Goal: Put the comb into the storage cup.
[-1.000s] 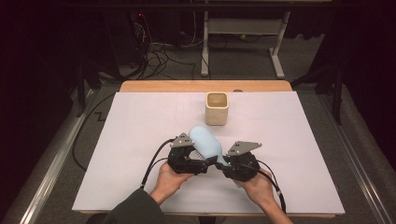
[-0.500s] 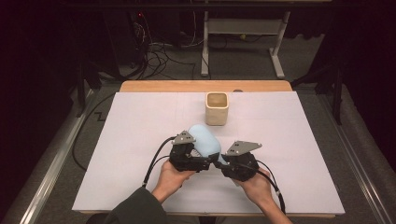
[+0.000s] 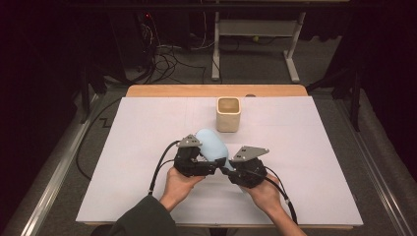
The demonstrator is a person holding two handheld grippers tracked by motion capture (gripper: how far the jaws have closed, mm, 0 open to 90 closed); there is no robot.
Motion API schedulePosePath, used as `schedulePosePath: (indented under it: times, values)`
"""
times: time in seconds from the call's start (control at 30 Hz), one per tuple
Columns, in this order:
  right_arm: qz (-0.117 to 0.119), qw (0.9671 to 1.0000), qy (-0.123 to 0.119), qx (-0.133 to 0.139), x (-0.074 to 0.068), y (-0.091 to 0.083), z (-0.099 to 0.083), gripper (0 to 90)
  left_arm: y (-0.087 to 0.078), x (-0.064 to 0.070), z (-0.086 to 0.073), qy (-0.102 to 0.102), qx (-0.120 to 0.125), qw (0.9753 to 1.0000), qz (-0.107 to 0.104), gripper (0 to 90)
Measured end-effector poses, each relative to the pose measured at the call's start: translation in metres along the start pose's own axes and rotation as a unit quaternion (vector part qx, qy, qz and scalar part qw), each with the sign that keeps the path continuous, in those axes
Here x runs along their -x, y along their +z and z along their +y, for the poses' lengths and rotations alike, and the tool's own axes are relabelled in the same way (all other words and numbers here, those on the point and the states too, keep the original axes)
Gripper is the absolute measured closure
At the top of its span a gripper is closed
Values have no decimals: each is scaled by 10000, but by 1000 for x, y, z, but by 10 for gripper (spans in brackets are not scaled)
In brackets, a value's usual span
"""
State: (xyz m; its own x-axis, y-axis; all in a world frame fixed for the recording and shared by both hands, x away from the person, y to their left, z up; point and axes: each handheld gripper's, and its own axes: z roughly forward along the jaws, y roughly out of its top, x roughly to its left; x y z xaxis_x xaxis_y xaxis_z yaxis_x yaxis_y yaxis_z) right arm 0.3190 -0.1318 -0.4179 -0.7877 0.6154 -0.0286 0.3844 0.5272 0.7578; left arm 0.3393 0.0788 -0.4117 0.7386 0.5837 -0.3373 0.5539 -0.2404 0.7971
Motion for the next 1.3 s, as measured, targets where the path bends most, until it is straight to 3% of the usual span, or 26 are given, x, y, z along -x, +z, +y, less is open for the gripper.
schedulePosePath:
  times: [0.3,0.67,0.9,1.1,1.3]
  values:
    - [-44,9999,-117,107,-2,7,10,700,-17,-5,6,-61,157,9998,-80,435]
    - [-48,9996,-225,140,-6,11,17,697,-28,-1,13,180,114,9997,-141,525]
    - [3,9997,-171,179,-5,8,17,695,-28,3,20,329,11,9994,-142,537]
    - [79,9996,-8,263,-1,4,17,680,-28,5,24,340,25,9993,-177,540]
    - [224,9995,122,204,1,4,15,568,-32,2,28,354,64,9992,-145,543]
